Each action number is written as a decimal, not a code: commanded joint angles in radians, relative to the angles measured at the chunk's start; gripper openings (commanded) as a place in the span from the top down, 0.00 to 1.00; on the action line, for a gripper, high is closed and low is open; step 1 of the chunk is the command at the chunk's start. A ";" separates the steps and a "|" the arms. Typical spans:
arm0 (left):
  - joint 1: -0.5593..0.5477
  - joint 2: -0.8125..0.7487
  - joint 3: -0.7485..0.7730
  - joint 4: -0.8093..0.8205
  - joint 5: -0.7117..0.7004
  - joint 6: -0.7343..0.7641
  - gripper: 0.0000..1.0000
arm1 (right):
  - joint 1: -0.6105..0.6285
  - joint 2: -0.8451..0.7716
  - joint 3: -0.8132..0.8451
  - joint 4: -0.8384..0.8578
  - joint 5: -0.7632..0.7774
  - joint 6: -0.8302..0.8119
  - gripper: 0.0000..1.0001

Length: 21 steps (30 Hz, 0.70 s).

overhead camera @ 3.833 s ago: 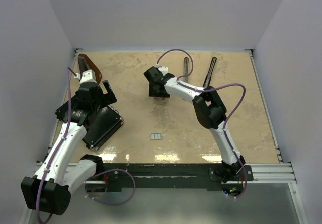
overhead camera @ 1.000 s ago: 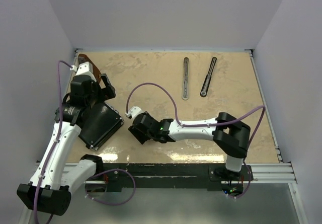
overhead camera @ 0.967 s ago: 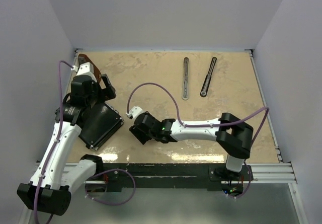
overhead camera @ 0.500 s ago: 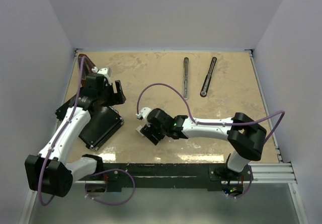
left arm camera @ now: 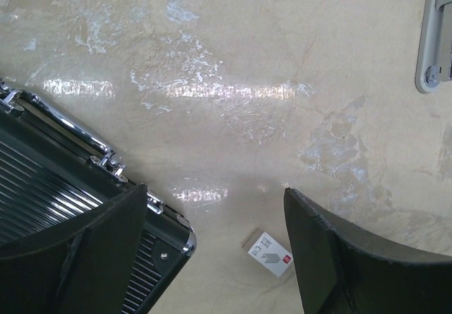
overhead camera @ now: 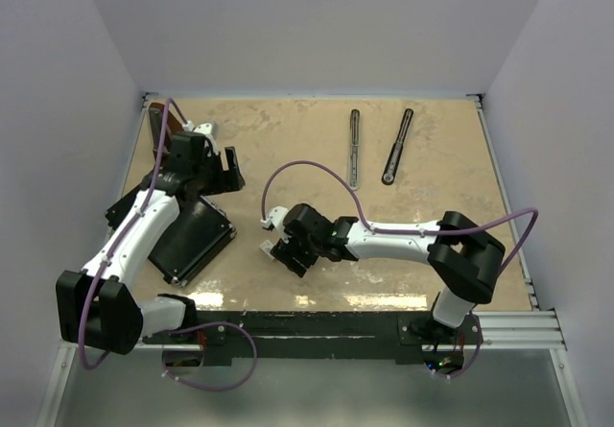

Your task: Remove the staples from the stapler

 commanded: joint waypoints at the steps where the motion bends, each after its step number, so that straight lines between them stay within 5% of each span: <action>1: 0.001 0.011 0.022 0.042 -0.004 -0.020 0.17 | 0.001 0.021 -0.001 0.020 -0.004 -0.021 0.28; 15: 0.001 0.026 -0.021 0.076 -0.014 -0.018 0.18 | 0.024 0.031 -0.005 0.005 0.005 0.021 0.33; 21: 0.001 0.026 -0.042 0.085 -0.013 -0.021 0.19 | 0.048 -0.003 -0.045 0.036 0.020 0.112 0.49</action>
